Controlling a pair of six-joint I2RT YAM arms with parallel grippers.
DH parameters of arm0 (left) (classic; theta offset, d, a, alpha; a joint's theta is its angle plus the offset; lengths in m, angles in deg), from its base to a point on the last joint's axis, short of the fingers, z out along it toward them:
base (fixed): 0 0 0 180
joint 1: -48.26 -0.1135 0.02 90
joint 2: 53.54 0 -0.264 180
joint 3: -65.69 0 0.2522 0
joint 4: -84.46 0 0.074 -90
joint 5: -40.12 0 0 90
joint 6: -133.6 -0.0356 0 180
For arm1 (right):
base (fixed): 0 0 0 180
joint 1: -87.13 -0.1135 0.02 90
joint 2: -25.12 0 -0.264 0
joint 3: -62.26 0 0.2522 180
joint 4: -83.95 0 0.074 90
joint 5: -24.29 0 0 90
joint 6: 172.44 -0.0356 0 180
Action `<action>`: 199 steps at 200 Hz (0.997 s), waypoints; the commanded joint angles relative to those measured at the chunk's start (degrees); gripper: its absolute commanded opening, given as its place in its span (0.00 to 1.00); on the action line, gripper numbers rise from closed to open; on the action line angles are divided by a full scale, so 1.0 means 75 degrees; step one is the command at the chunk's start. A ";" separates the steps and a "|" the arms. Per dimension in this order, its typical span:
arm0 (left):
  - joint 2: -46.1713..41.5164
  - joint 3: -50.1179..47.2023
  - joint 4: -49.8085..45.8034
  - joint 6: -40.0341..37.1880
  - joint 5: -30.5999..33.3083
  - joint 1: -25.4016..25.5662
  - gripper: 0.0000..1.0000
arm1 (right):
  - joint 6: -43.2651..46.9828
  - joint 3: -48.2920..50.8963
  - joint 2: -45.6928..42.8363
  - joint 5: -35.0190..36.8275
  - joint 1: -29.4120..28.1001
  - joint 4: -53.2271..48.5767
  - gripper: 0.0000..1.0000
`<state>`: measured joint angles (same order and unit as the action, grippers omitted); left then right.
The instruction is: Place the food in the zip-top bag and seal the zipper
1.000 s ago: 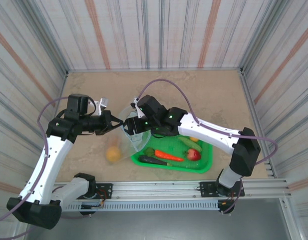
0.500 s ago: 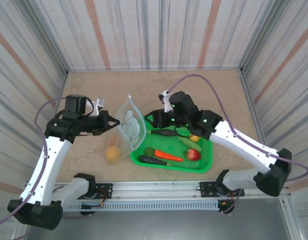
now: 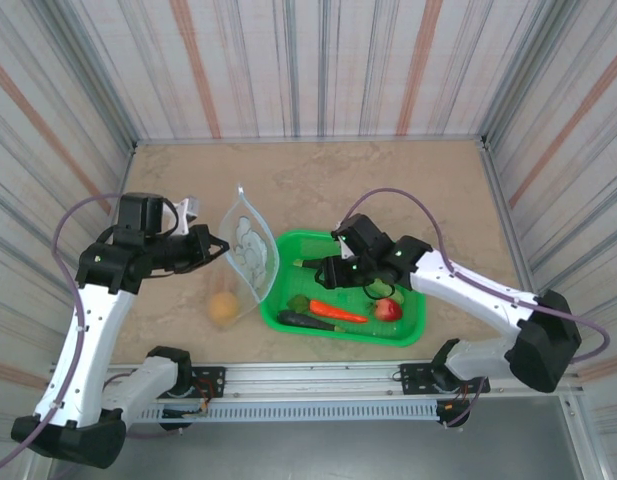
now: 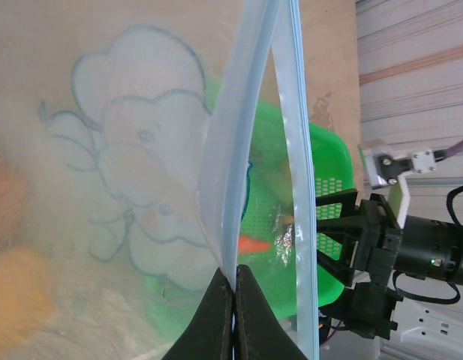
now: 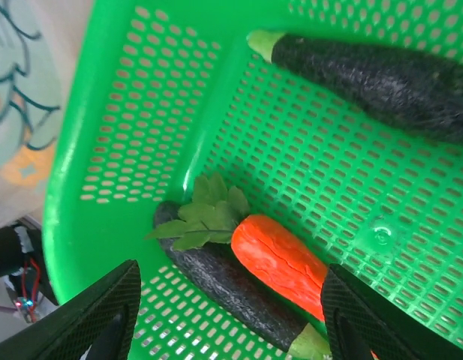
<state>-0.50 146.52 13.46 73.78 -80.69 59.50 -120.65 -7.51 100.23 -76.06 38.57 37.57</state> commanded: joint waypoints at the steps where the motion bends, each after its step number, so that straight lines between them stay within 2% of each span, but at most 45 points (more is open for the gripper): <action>1: 0.0015 0.0094 -0.0174 -0.0283 0.0158 -0.0011 0.00 | -0.0194 -0.0087 0.0498 -0.0112 -0.0204 0.0039 0.69; 50: 0.0019 -0.0036 -0.0174 -0.0284 0.0109 -0.0046 0.00 | 0.0048 -0.0841 0.1776 -0.0069 -0.0657 0.0009 0.79; 90: -0.0016 -0.0052 -0.0267 -0.0343 0.0155 -0.0061 0.00 | 0.0838 -0.1087 0.1986 0.0709 -0.1093 -0.0865 0.80; 112: 0.0040 -0.0203 -0.0245 -0.0338 0.0111 -0.0058 0.00 | 0.1969 -0.1336 0.1821 0.1169 -0.1117 -0.1728 0.84; 136: 0.0057 -0.0306 -0.0221 -0.0388 -0.0010 -0.0058 0.00 | 0.3312 -0.1218 0.1479 0.1497 -0.1128 -0.2077 0.83; 168: 0.0003 -0.0341 -0.0180 -0.0454 0.0055 -0.0058 0.00 | 0.5714 -0.0494 0.0759 0.0747 -0.1112 -0.1417 0.79; 199: 0.0030 -0.0307 -0.0123 -0.0469 -0.0077 -0.0058 0.00 | 0.7486 -0.0642 0.1266 0.0169 -0.0839 -0.1488 0.78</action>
<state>-0.20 144.31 13.31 71.85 -80.25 59.46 -81.36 -12.34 107.21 -70.95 30.81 26.95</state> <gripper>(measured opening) 0.054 0.778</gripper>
